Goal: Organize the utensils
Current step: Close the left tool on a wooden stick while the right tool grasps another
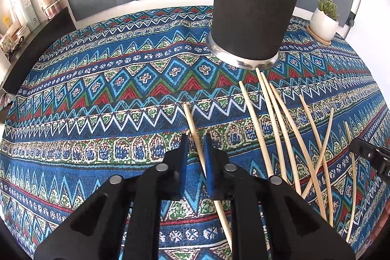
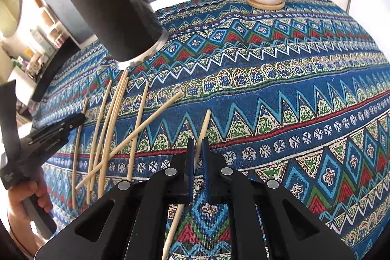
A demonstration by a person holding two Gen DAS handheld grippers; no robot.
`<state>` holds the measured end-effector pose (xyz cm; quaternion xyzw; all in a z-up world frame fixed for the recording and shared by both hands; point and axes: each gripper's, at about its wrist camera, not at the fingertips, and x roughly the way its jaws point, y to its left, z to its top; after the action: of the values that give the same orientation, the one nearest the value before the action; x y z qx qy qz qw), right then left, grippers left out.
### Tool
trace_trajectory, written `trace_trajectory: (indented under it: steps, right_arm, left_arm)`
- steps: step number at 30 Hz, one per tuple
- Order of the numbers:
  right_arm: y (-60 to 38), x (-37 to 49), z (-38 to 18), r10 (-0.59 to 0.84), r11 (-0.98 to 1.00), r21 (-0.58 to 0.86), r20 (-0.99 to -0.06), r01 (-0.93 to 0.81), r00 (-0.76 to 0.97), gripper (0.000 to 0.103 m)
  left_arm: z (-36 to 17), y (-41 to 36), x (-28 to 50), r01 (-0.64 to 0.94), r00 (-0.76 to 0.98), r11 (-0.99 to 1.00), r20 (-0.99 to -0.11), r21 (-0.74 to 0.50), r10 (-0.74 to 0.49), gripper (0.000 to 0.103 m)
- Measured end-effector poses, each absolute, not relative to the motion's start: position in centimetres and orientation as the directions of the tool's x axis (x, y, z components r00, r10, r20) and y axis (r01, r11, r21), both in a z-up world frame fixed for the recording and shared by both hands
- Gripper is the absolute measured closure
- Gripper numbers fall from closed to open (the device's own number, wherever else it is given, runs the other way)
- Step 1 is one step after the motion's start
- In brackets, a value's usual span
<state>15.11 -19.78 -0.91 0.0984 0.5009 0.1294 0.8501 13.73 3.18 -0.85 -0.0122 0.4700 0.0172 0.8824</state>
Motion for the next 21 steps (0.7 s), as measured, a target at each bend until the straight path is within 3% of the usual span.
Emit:
trace_trajectory:
  steps: [5,21]
  right_arm:
    - [-21.6,14.7,0.9,0.326,0.943,0.305,-0.789,-0.128,0.521,0.098]
    - [-21.4,14.2,10.1,0.398,0.916,0.327,-0.662,-0.232,0.636,0.1]
  left_arm:
    - [-0.7,5.9,13.6,-0.074,0.526,0.989,-0.847,-0.129,-0.071,0.097]
    - [6.6,8.3,13.2,-0.052,0.638,0.987,-0.766,-0.15,-0.083,0.098]
